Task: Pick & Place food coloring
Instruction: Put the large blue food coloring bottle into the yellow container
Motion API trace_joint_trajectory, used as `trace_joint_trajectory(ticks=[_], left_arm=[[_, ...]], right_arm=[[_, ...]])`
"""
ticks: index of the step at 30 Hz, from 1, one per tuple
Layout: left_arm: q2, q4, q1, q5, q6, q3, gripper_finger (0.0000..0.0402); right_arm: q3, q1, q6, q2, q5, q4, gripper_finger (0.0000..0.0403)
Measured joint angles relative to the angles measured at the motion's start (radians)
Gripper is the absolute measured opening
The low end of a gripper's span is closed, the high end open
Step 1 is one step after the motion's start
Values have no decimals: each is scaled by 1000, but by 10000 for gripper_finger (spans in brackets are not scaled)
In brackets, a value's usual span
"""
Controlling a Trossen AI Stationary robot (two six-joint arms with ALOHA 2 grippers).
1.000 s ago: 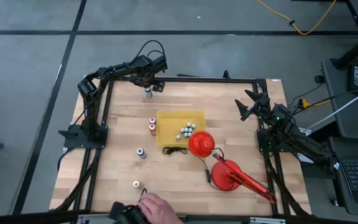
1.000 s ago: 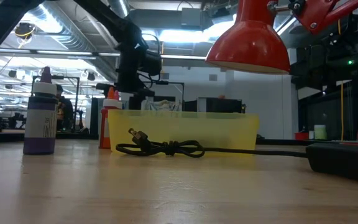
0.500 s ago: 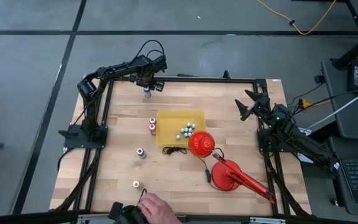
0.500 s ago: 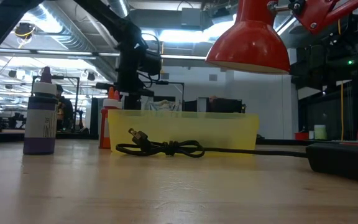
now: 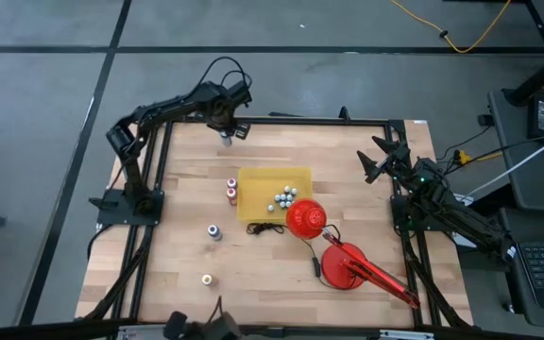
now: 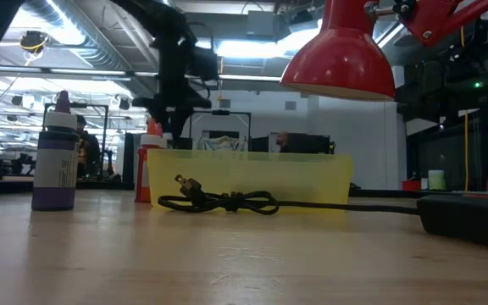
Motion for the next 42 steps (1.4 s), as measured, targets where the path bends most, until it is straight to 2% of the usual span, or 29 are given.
trace_joint_trajectory(ticks=[8, 16, 30, 42], left_arm=[[-124, -4, -71, -4, 85, 0, 119], [-194, -15, -206, -13, 156, 0, 116], [-197, -45, -402, -38, 276, 0, 119], [-129, 61, -458, -35, 329, 2, 119]], right_arm=[[0, 0, 0, 0, 0, 0, 398], [0, 0, 0, 0, 0, 0, 398], [0, 0, 0, 0, 0, 0, 398], [0, 0, 0, 0, 0, 0, 398]])
